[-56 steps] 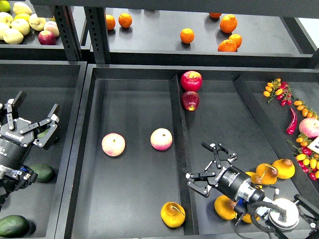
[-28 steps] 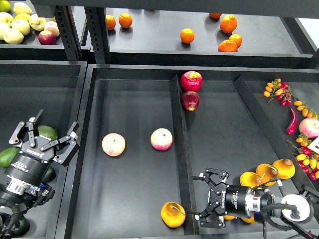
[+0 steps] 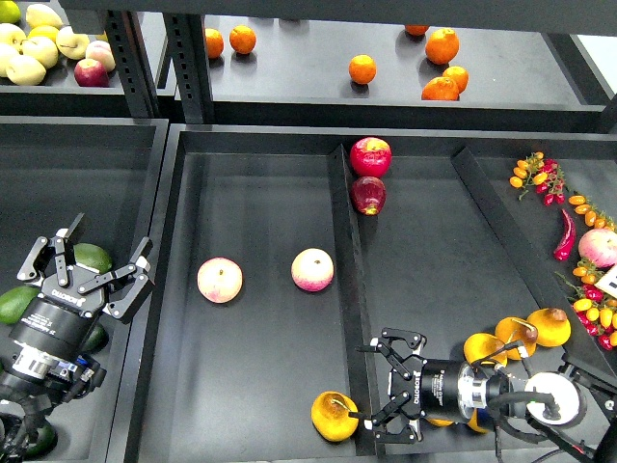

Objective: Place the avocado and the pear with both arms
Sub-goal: 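Lower the right gripper around the yellow pear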

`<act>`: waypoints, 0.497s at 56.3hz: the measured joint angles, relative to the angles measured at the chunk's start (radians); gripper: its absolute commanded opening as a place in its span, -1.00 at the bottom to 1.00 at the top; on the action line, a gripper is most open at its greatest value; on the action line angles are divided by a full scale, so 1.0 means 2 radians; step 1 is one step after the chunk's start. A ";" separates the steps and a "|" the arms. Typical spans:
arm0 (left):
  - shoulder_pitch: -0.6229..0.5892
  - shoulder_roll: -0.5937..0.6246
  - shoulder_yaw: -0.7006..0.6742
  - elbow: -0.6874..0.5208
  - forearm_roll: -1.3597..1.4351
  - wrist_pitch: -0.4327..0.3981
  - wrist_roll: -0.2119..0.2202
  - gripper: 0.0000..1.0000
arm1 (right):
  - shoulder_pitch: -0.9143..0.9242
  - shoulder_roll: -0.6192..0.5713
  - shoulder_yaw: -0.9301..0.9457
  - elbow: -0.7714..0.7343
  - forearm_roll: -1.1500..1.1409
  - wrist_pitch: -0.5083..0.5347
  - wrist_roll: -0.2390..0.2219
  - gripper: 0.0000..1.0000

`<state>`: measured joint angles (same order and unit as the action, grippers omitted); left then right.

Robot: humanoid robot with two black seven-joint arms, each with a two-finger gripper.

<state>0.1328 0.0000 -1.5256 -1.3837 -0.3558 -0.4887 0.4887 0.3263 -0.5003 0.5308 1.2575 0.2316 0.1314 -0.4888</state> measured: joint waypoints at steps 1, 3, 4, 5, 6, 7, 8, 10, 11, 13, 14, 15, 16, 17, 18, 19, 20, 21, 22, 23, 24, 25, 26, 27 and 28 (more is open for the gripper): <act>0.000 0.000 0.000 0.000 0.000 0.000 0.000 0.98 | 0.000 0.000 -0.001 -0.001 0.000 0.000 0.000 1.00; 0.000 0.000 0.000 0.000 0.000 0.000 0.000 0.98 | 0.000 0.002 -0.002 -0.003 0.000 -0.001 0.000 1.00; 0.000 0.000 0.001 0.000 0.000 0.000 0.000 0.98 | 0.000 0.003 -0.002 -0.005 0.000 -0.001 0.000 1.00; 0.000 0.000 0.001 0.000 0.000 0.000 0.000 0.98 | 0.000 0.004 -0.002 -0.006 -0.001 -0.001 0.000 1.00; 0.000 0.000 0.001 0.000 0.000 0.000 0.000 0.98 | 0.000 0.004 -0.002 -0.008 -0.001 -0.001 0.000 1.00; 0.000 0.000 0.001 0.000 0.000 0.000 0.000 0.98 | 0.000 0.005 -0.003 -0.009 -0.001 -0.001 0.000 1.00; 0.000 0.000 0.001 0.000 0.000 0.000 0.000 0.98 | 0.000 0.006 -0.003 -0.011 -0.001 -0.001 0.000 1.00; 0.000 0.000 0.002 0.000 0.000 0.000 0.000 0.98 | 0.000 0.008 -0.003 -0.014 -0.001 -0.001 0.000 1.00; 0.001 0.000 0.002 0.000 0.000 0.000 0.000 0.98 | 0.000 0.009 -0.004 -0.016 -0.001 -0.002 0.000 1.00; 0.002 0.000 0.002 0.000 0.000 0.000 0.000 0.98 | 0.000 0.017 -0.005 -0.021 -0.001 -0.004 0.000 1.00; 0.002 0.000 0.002 0.000 0.000 0.000 0.000 0.98 | 0.000 0.018 -0.005 -0.022 -0.001 -0.004 0.000 1.00; 0.003 0.000 0.002 0.000 0.000 0.000 0.000 0.98 | 0.000 0.019 -0.006 -0.023 -0.001 -0.004 0.000 1.00; 0.003 0.000 0.002 0.000 0.000 0.000 0.000 0.98 | 0.000 0.020 -0.007 -0.024 -0.001 -0.005 0.000 1.00; 0.003 0.000 0.002 0.000 0.000 0.000 0.000 0.98 | 0.001 0.022 -0.008 -0.026 -0.001 -0.005 0.000 1.00; 0.004 0.000 0.002 0.000 0.000 0.000 0.000 0.98 | 0.001 0.023 -0.010 -0.027 -0.001 -0.005 0.000 1.00; 0.004 0.000 0.002 0.000 0.000 0.000 0.000 0.98 | 0.001 0.024 -0.011 -0.028 -0.001 -0.005 0.000 1.00; 0.005 0.000 0.002 0.000 0.000 0.000 0.000 0.98 | 0.001 0.025 -0.013 -0.029 -0.001 -0.005 0.000 1.00; 0.005 0.000 0.003 0.000 0.000 0.000 0.000 0.98 | 0.001 0.026 -0.015 -0.029 -0.001 -0.005 0.000 1.00; 0.005 0.000 0.003 0.000 0.000 0.000 0.000 0.98 | 0.001 0.027 -0.016 -0.030 -0.001 -0.005 0.000 1.00; 0.005 0.000 0.004 0.000 0.000 0.000 0.000 0.98 | 0.001 0.027 -0.019 -0.031 -0.002 -0.005 0.000 1.00; 0.005 0.000 0.004 0.000 0.000 0.000 0.000 0.98 | 0.002 0.028 -0.020 -0.032 -0.002 -0.005 0.000 1.00; 0.006 0.000 0.004 0.000 0.000 0.000 0.000 0.98 | 0.003 0.029 -0.023 -0.033 -0.002 -0.005 0.000 1.00; 0.006 0.000 0.004 0.000 0.000 0.000 0.000 0.98 | 0.003 0.029 -0.025 -0.034 -0.002 -0.005 0.000 1.00; 0.006 0.000 0.004 0.000 0.000 0.000 0.000 0.98 | 0.004 0.030 -0.027 -0.035 -0.002 -0.005 0.000 1.00; 0.006 0.000 0.004 0.000 0.000 0.000 0.000 0.98 | 0.006 0.031 -0.029 -0.037 -0.002 -0.005 0.000 1.00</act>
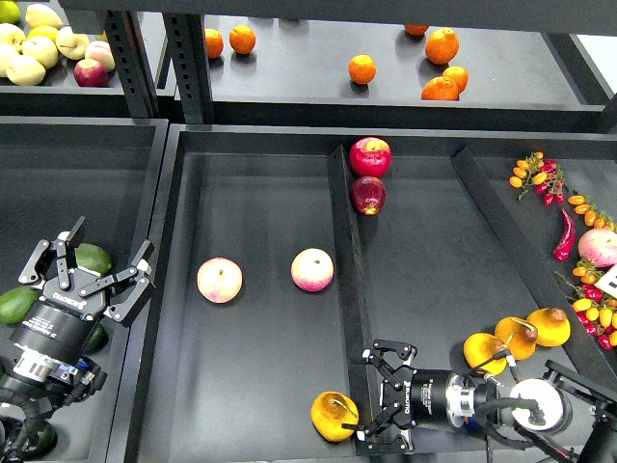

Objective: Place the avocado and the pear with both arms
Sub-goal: 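Lower the right gripper around the yellow pear, then close the right gripper on the yellow pear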

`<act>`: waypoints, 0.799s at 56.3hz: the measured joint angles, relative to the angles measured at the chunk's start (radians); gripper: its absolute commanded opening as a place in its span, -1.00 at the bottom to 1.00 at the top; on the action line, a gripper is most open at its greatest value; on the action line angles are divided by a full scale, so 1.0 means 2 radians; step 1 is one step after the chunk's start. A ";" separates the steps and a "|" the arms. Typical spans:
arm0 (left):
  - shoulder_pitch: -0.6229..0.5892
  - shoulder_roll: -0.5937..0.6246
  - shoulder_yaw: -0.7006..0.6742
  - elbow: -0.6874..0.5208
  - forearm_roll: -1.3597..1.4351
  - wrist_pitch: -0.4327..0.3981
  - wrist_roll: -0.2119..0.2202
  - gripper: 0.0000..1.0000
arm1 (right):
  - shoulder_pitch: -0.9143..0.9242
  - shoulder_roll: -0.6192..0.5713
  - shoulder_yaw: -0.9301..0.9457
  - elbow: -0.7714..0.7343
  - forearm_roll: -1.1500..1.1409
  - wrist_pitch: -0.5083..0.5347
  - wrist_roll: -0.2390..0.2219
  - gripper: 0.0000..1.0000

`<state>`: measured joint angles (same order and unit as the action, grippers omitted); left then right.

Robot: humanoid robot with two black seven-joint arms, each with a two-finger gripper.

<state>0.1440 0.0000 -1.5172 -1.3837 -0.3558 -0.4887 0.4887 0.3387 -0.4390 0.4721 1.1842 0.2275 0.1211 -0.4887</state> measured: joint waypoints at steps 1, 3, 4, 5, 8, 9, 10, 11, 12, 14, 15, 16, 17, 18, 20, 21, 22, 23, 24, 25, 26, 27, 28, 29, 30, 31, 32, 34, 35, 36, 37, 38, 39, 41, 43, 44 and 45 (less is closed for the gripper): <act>0.000 0.000 0.000 0.000 0.000 0.000 0.000 0.98 | 0.002 0.001 -0.002 -0.002 0.000 0.000 0.000 1.00; 0.000 0.000 0.000 0.000 0.000 0.000 0.000 0.98 | 0.006 0.003 -0.006 -0.006 0.000 0.000 0.000 1.00; 0.000 0.000 0.000 0.000 0.000 0.000 0.000 0.98 | 0.008 0.003 -0.009 -0.009 0.000 0.000 0.000 1.00; 0.000 0.000 0.000 0.000 0.000 0.000 0.000 0.98 | 0.010 0.004 -0.010 -0.011 0.000 0.000 0.000 1.00; 0.000 0.000 0.000 0.000 0.000 0.000 0.000 0.98 | 0.015 0.006 -0.014 -0.017 0.000 0.000 0.000 0.99; 0.000 0.000 0.000 0.000 0.000 0.000 0.000 0.98 | 0.016 0.007 -0.015 -0.020 0.000 0.000 0.000 1.00; 0.000 0.000 0.000 0.000 0.000 0.000 0.000 0.98 | 0.018 0.008 -0.016 -0.021 0.000 0.000 0.000 1.00; 0.000 0.000 0.000 0.000 0.000 0.000 0.000 0.98 | 0.018 0.009 -0.016 -0.022 0.000 0.000 0.000 1.00; 0.000 0.000 0.000 0.000 0.000 0.000 0.000 0.98 | 0.020 0.012 -0.017 -0.024 0.000 0.000 0.000 1.00; 0.000 0.000 0.000 0.000 0.000 0.000 0.000 0.98 | 0.021 0.016 -0.017 -0.026 -0.001 0.000 0.000 1.00; 0.000 0.000 0.000 0.000 0.000 0.000 0.000 0.98 | 0.021 0.018 -0.017 -0.028 -0.001 0.000 0.000 0.99; 0.000 0.000 0.001 0.000 0.000 0.000 0.000 0.98 | 0.021 0.021 -0.017 -0.029 -0.002 0.000 0.000 0.99; 0.000 0.000 0.001 0.000 0.000 0.000 0.000 0.98 | 0.022 0.023 -0.017 -0.031 -0.003 0.000 0.000 0.99; 0.000 0.000 0.001 0.000 0.000 0.000 0.000 0.98 | 0.022 0.024 -0.017 -0.033 -0.003 0.000 0.000 0.99; 0.000 0.000 0.001 0.000 -0.001 0.000 0.000 0.98 | 0.023 0.028 -0.018 -0.036 -0.005 -0.001 0.000 0.99; 0.000 0.000 0.001 0.000 -0.001 0.000 0.000 0.98 | 0.023 0.030 -0.018 -0.039 -0.006 -0.001 0.000 0.99; 0.000 0.000 0.001 0.000 -0.001 0.000 0.000 0.98 | 0.024 0.032 -0.018 -0.041 -0.007 -0.001 0.000 0.99; 0.000 0.000 0.001 0.000 -0.001 0.000 0.000 0.98 | 0.024 0.034 -0.018 -0.042 -0.008 -0.001 0.000 0.99; 0.000 0.000 0.001 0.000 -0.001 0.000 0.000 0.98 | 0.025 0.037 -0.018 -0.045 -0.009 -0.001 0.000 0.99; 0.000 0.000 0.001 0.000 -0.001 0.000 0.000 0.98 | 0.025 0.039 -0.018 -0.046 -0.010 -0.001 0.000 0.99; 0.000 0.000 0.001 0.000 -0.001 0.000 0.000 0.98 | 0.025 0.041 -0.018 -0.048 -0.011 -0.001 0.000 0.99; 0.000 0.000 0.001 0.000 -0.001 0.000 0.000 0.98 | 0.025 0.043 -0.018 -0.050 -0.012 -0.001 0.000 0.99; 0.000 0.000 0.001 0.000 -0.001 0.000 0.000 0.98 | 0.025 0.045 -0.018 -0.052 -0.012 -0.001 0.000 0.99; 0.000 0.000 0.001 0.000 -0.001 0.000 0.000 0.98 | 0.025 0.047 -0.018 -0.054 -0.013 -0.001 0.000 0.99; 0.000 0.000 0.001 0.000 -0.001 0.000 0.000 0.98 | 0.025 0.048 -0.018 -0.056 -0.014 -0.001 0.000 0.99; 0.000 0.000 0.001 0.000 -0.001 0.000 0.000 0.98 | 0.025 0.050 -0.018 -0.057 -0.015 -0.001 0.000 0.99; 0.000 0.000 0.001 0.000 -0.001 0.000 0.000 0.98 | 0.025 0.051 -0.018 -0.058 -0.016 -0.001 0.000 0.99; 0.000 0.000 0.001 0.000 -0.001 0.000 0.000 0.98 | 0.025 0.053 -0.018 -0.061 -0.018 -0.001 0.000 0.99; 0.000 0.000 0.001 0.000 -0.001 0.000 0.000 0.98 | 0.025 0.053 -0.018 -0.063 -0.019 -0.001 0.000 0.99; 0.000 0.000 0.002 0.000 -0.001 0.000 0.000 0.98 | 0.025 0.054 -0.018 -0.064 -0.020 -0.001 0.000 0.99; -0.001 0.000 0.003 0.000 -0.001 0.000 0.000 0.98 | 0.025 0.055 -0.018 -0.068 -0.024 -0.001 0.000 0.99; -0.001 0.000 0.003 0.000 -0.001 0.000 0.000 0.98 | 0.025 0.055 -0.018 -0.069 -0.025 -0.001 0.000 0.99; -0.001 0.000 0.003 0.000 -0.001 0.000 0.000 0.98 | 0.025 0.055 -0.018 -0.070 -0.025 -0.001 0.000 0.99; -0.001 0.000 0.004 0.000 -0.001 0.000 0.000 0.98 | 0.025 0.055 -0.018 -0.071 -0.027 -0.002 0.000 0.99; -0.001 0.000 0.004 0.000 -0.001 0.000 0.000 0.98 | 0.025 0.055 -0.019 -0.074 -0.029 -0.002 0.000 0.99; -0.001 0.000 0.004 0.000 -0.001 0.000 0.000 0.98 | 0.025 0.055 -0.020 -0.075 -0.031 -0.002 0.000 0.99; -0.001 0.000 0.004 0.000 -0.001 0.000 0.000 0.98 | 0.025 0.055 -0.021 -0.076 -0.032 -0.002 0.000 0.99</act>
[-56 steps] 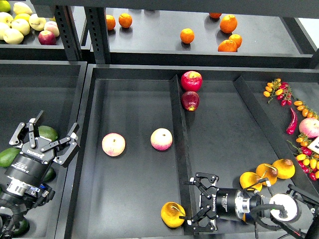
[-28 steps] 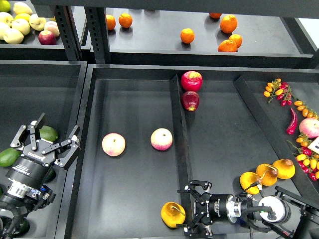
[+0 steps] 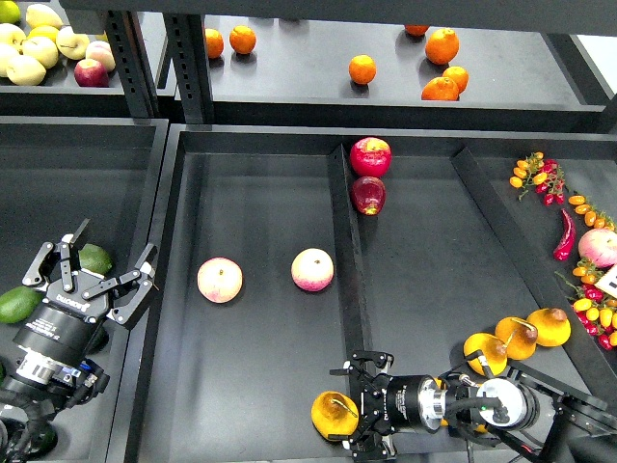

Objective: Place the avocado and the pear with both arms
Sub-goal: 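Close the right gripper on the yellow pear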

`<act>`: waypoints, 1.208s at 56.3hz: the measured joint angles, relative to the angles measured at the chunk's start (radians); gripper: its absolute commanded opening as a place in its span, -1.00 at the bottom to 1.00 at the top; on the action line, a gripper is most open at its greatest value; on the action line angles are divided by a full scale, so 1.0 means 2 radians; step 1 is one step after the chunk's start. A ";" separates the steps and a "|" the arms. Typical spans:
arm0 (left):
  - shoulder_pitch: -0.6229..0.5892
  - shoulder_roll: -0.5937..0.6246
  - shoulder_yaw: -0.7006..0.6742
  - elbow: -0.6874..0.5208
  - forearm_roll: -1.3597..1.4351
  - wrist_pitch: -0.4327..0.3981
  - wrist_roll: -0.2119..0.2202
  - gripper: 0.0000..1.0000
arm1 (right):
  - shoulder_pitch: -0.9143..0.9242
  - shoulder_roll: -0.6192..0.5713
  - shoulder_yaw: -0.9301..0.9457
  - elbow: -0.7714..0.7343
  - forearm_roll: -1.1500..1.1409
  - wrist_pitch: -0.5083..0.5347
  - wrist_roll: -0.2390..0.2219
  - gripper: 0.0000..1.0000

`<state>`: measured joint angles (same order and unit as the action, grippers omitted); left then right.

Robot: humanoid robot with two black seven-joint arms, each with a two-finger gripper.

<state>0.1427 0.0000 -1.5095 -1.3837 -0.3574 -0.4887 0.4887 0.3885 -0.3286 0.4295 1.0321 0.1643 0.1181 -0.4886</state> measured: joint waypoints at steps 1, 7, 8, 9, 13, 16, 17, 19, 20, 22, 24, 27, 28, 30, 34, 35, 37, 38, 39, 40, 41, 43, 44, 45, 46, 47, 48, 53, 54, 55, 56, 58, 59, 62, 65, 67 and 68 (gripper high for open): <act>0.000 0.000 0.000 0.000 0.000 0.000 0.000 0.98 | 0.000 0.000 -0.002 -0.001 -0.001 0.000 0.000 0.99; 0.000 0.000 0.001 0.000 0.000 0.000 0.000 0.98 | 0.000 0.002 -0.010 -0.006 -0.008 0.000 0.000 0.98; 0.000 0.000 0.001 0.000 0.000 0.000 0.000 0.98 | 0.000 0.002 -0.011 -0.007 -0.008 0.000 0.000 0.98; 0.000 0.000 0.002 0.000 0.000 0.000 0.000 0.98 | 0.000 0.003 -0.011 -0.008 -0.009 0.000 0.000 0.97; 0.001 0.000 0.003 0.000 0.000 0.000 0.000 0.98 | -0.001 0.008 -0.012 -0.011 -0.011 0.000 0.000 0.91; 0.001 0.000 0.004 0.000 0.000 0.000 0.000 0.98 | -0.001 0.012 -0.012 -0.014 -0.013 0.000 0.000 0.88; 0.001 0.000 0.004 0.000 0.000 0.000 0.000 0.98 | -0.001 0.013 -0.011 -0.015 -0.013 0.000 0.000 0.86; 0.001 0.000 0.004 0.000 0.000 0.000 0.000 0.98 | -0.001 0.016 -0.010 -0.019 -0.014 0.000 0.000 0.80; 0.001 0.000 0.004 0.000 0.000 0.000 0.000 0.98 | -0.001 0.017 -0.009 -0.020 -0.014 0.000 0.000 0.78; 0.001 0.000 0.005 0.000 0.000 0.000 0.000 0.98 | -0.001 0.020 -0.007 -0.024 -0.015 0.000 0.000 0.75; 0.001 0.000 0.005 0.000 0.000 0.000 0.000 0.98 | -0.001 0.024 -0.006 -0.028 -0.016 0.000 0.000 0.71; 0.001 0.000 0.005 0.000 0.000 0.000 0.000 0.98 | -0.001 0.028 -0.005 -0.033 -0.017 0.000 0.000 0.61; 0.001 0.000 0.005 0.000 0.000 0.000 0.000 0.98 | -0.001 0.030 -0.005 -0.035 -0.017 0.000 0.000 0.60; 0.001 0.000 0.005 0.000 0.000 0.000 0.000 0.98 | -0.001 0.031 -0.005 -0.038 -0.017 0.000 0.000 0.54; 0.001 0.000 0.005 0.000 0.000 0.000 0.000 0.98 | 0.000 0.034 -0.004 -0.042 -0.017 0.000 0.000 0.47; 0.001 0.000 0.005 0.000 0.000 0.000 0.000 0.98 | 0.000 0.034 -0.003 -0.042 -0.017 0.000 0.000 0.47; 0.002 0.000 0.005 0.000 0.000 0.000 0.000 0.98 | 0.000 0.036 -0.003 -0.043 -0.017 -0.001 0.000 0.44; 0.002 0.000 0.005 0.000 0.000 0.000 0.000 0.98 | 0.000 0.037 -0.003 -0.044 -0.017 -0.001 0.000 0.43; 0.003 0.000 0.006 0.000 0.000 0.000 0.000 0.98 | 0.000 0.037 -0.002 -0.044 -0.017 -0.002 0.000 0.42; 0.003 0.000 0.006 0.000 0.000 0.000 0.000 0.98 | 0.000 0.038 -0.002 -0.045 -0.017 -0.003 0.000 0.38; 0.004 0.000 0.006 0.000 0.000 0.000 0.000 0.98 | 0.000 0.038 -0.001 -0.045 -0.017 -0.005 0.000 0.36; 0.004 0.000 0.006 0.000 0.000 0.000 0.000 0.98 | 0.000 0.040 0.001 -0.046 -0.017 -0.009 0.000 0.29; 0.004 0.000 0.007 0.000 0.000 0.000 0.000 0.98 | -0.001 0.041 0.004 -0.047 -0.018 -0.015 0.000 0.28; 0.004 0.000 0.007 0.000 0.000 0.000 0.000 0.98 | -0.001 0.042 0.005 -0.048 -0.018 -0.017 0.000 0.26; 0.004 0.000 0.007 0.000 0.000 0.000 0.000 0.98 | -0.001 0.042 0.006 -0.048 -0.018 -0.018 0.000 0.22; 0.004 0.000 0.007 0.000 0.000 0.000 0.000 0.98 | -0.002 0.042 0.007 -0.048 -0.018 -0.020 0.000 0.19; 0.005 0.000 0.008 0.000 0.000 0.000 0.000 0.98 | -0.002 0.043 0.008 -0.048 -0.018 -0.022 0.000 0.11; 0.005 0.000 0.008 0.000 0.000 0.000 0.000 0.98 | -0.002 0.044 0.011 -0.047 -0.018 -0.028 0.000 -0.19; 0.005 0.000 0.008 0.000 0.000 0.000 0.000 0.98 | -0.002 0.044 0.011 -0.047 -0.018 -0.029 0.000 -0.27; 0.005 0.000 0.008 0.000 0.000 0.000 0.000 0.98 | -0.002 0.044 0.012 -0.047 -0.018 -0.029 0.000 -0.30; 0.005 0.000 0.009 0.000 0.000 0.000 0.000 0.98 | -0.003 0.044 0.013 -0.047 -0.018 -0.030 0.000 -0.35; 0.005 0.000 0.009 0.000 0.000 0.000 0.000 0.98 | -0.003 0.045 0.016 -0.047 -0.018 -0.030 0.000 -0.43; 0.005 0.000 0.009 0.000 0.000 0.000 0.000 0.98 | -0.004 0.045 0.018 -0.046 -0.018 -0.031 0.000 -0.47; 0.005 0.000 0.009 0.000 0.000 0.000 0.000 0.98 | -0.005 0.045 0.025 -0.046 -0.018 -0.031 0.000 -0.56; 0.005 0.000 0.009 0.000 0.000 0.000 0.000 0.98 | -0.007 0.045 0.031 -0.046 -0.018 -0.031 0.000 -0.60; 0.005 0.000 0.009 0.000 0.000 0.000 0.000 0.98 | -0.008 0.045 0.033 -0.046 -0.018 -0.031 0.000 -0.62; 0.005 0.000 0.009 0.000 0.000 0.000 0.000 0.98 | -0.008 0.045 0.034 -0.046 -0.018 -0.031 0.000 -0.63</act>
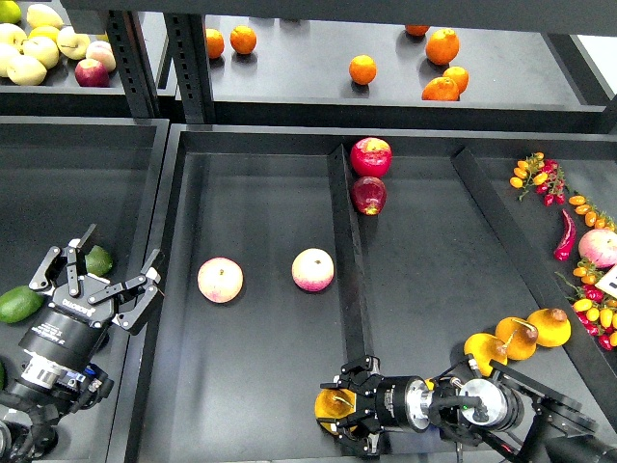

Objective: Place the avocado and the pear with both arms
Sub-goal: 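Close the right gripper on the yellow pear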

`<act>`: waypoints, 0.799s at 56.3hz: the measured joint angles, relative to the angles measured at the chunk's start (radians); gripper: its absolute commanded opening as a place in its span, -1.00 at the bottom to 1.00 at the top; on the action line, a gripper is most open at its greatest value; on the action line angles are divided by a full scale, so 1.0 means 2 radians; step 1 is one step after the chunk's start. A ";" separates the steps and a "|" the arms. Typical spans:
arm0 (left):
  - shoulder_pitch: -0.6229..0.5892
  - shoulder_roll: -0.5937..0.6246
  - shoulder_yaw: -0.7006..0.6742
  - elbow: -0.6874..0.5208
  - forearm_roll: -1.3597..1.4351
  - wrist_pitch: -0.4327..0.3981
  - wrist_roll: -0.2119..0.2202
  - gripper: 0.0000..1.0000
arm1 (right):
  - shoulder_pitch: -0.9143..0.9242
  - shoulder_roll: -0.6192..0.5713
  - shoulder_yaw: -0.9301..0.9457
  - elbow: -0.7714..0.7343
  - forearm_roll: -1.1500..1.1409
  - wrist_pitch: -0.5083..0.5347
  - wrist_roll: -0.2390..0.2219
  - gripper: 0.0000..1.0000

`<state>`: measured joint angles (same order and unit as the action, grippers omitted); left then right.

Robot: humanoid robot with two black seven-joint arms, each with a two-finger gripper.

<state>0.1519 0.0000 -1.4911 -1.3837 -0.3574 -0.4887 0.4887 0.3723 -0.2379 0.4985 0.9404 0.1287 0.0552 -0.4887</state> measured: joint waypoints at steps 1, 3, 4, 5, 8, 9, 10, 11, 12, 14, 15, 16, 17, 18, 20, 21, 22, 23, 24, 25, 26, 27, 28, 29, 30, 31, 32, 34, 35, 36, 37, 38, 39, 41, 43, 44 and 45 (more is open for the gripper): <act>0.000 0.000 0.000 0.000 0.000 0.000 0.000 0.98 | 0.000 0.000 0.001 0.000 0.000 0.000 0.000 -0.63; 0.000 0.000 0.000 0.000 0.000 0.000 0.000 0.98 | -0.001 0.000 0.002 0.000 0.000 0.000 0.000 -0.64; 0.000 0.000 0.000 0.000 0.000 0.000 0.000 0.98 | -0.001 0.000 0.002 0.000 0.000 0.000 0.000 -0.64; 0.000 0.000 0.000 0.000 0.000 0.000 0.000 0.98 | -0.001 0.000 0.002 0.000 0.000 0.000 0.000 -0.64; 0.000 0.000 0.000 0.000 0.000 0.000 0.000 0.98 | -0.001 0.000 0.003 0.001 0.000 0.000 0.000 -0.67; 0.000 0.000 0.000 0.000 0.000 0.000 0.000 0.98 | -0.001 0.000 0.003 0.001 0.000 0.000 0.000 -0.69; 0.000 0.000 0.000 0.000 0.000 0.000 0.000 0.98 | -0.001 0.000 0.003 0.001 0.001 0.000 0.000 -0.69; 0.000 0.000 0.000 0.000 0.000 0.000 0.000 0.98 | -0.001 0.000 0.003 0.001 0.001 0.000 0.000 -0.70; 0.000 0.000 0.000 0.000 0.000 0.000 0.000 0.98 | -0.001 0.000 0.003 0.001 0.001 0.000 0.000 -0.71; 0.000 0.000 0.000 0.000 0.000 0.000 0.000 0.98 | -0.001 0.000 0.003 0.002 0.001 0.000 0.000 -0.73; 0.000 0.000 0.000 0.000 0.000 0.000 0.000 0.98 | -0.001 0.000 0.003 0.002 0.001 0.000 0.000 -0.74; 0.000 0.000 0.000 0.000 0.000 0.000 0.000 0.98 | -0.001 0.000 0.003 0.002 0.001 0.000 0.000 -0.74; 0.000 0.000 0.000 0.000 0.000 0.000 0.000 0.98 | -0.001 0.000 0.003 0.003 0.001 0.000 0.000 -0.74; 0.000 0.000 0.000 0.000 0.000 0.000 0.000 0.98 | -0.001 0.000 0.003 0.003 0.001 0.000 0.000 -0.75; 0.000 0.000 0.000 0.000 0.000 0.000 0.000 0.98 | -0.001 0.000 0.004 0.003 0.001 0.000 0.000 -0.76; 0.000 0.000 0.000 0.000 0.000 0.000 0.000 0.98 | -0.001 0.000 0.005 0.003 0.001 0.000 0.000 -0.77; 0.000 0.000 0.000 0.000 0.000 0.000 0.000 0.98 | -0.001 0.001 0.006 0.003 0.001 0.000 0.000 -0.77; 0.000 0.000 0.000 0.000 0.000 0.000 0.000 0.98 | -0.001 0.001 0.008 0.004 0.001 0.000 0.000 -0.77; 0.000 0.000 0.000 0.000 0.000 0.000 0.000 0.98 | -0.001 0.001 0.010 0.004 0.001 0.001 0.000 -0.78; 0.000 0.000 0.001 0.000 0.000 0.000 0.000 0.98 | -0.001 0.001 0.012 0.004 0.001 0.001 0.000 -0.78; 0.000 0.000 0.001 0.000 0.000 0.000 0.000 0.98 | -0.001 0.002 0.014 0.005 0.001 0.001 0.000 -0.78; 0.000 0.000 0.001 0.000 0.000 0.000 0.000 0.98 | -0.001 0.003 0.016 0.005 0.001 0.001 0.000 -0.78; 0.000 0.000 0.002 0.000 0.000 0.000 0.000 0.98 | -0.001 0.004 0.017 0.006 0.001 0.001 0.000 -0.78; 0.000 0.000 0.003 0.000 0.000 0.000 0.000 0.98 | -0.001 0.007 0.022 0.008 0.002 0.001 0.000 -0.78; 0.000 0.000 0.003 0.000 0.000 0.000 0.000 0.98 | -0.001 0.008 0.023 0.008 0.002 0.002 0.000 -0.78; 0.000 0.000 0.003 0.000 0.000 0.000 0.000 0.98 | -0.001 0.008 0.023 0.009 0.002 0.002 0.000 -0.78; 0.000 0.000 0.003 0.000 0.000 0.000 0.000 0.98 | -0.001 0.008 0.024 0.009 0.002 0.002 0.000 -0.78; 0.000 0.000 0.003 0.000 0.000 0.000 0.000 0.98 | -0.001 0.009 0.027 0.011 0.003 0.002 0.000 -0.79; 0.000 0.000 0.003 0.000 0.000 0.000 0.000 0.98 | -0.001 0.009 0.029 0.013 0.003 0.001 0.000 -0.79; 0.000 0.000 0.003 0.000 0.000 0.000 0.000 0.98 | -0.001 0.009 0.031 0.014 0.003 0.001 0.000 -0.79; 0.000 0.000 0.003 0.000 0.000 0.000 0.000 0.98 | -0.001 0.009 0.032 0.015 0.003 0.001 0.000 -0.79; 0.000 0.000 0.003 0.000 0.000 0.000 0.000 0.98 | -0.001 0.009 0.034 0.016 0.003 0.001 0.000 -0.79; 0.000 0.000 0.003 0.000 0.000 0.000 0.000 0.98 | -0.001 0.009 0.035 0.018 0.003 0.001 0.000 -0.79; 0.000 0.000 0.003 0.000 0.000 0.000 0.000 0.98 | -0.001 0.009 0.039 0.022 0.004 0.000 0.000 -0.79; 0.000 0.000 0.003 0.000 0.000 0.000 0.000 0.98 | -0.001 0.009 0.043 0.025 0.004 0.000 0.000 -0.79; 0.000 0.000 0.003 0.000 0.000 0.000 0.000 0.98 | -0.001 0.009 0.046 0.027 0.004 0.000 0.000 -0.79; 0.000 0.000 0.003 0.000 0.000 0.000 0.000 0.98 | -0.001 0.008 0.049 0.029 0.004 0.000 0.000 -0.79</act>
<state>0.1519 0.0000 -1.4848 -1.3837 -0.3574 -0.4887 0.4887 0.3704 -0.2221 0.5966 0.9986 0.1377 0.0556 -0.4887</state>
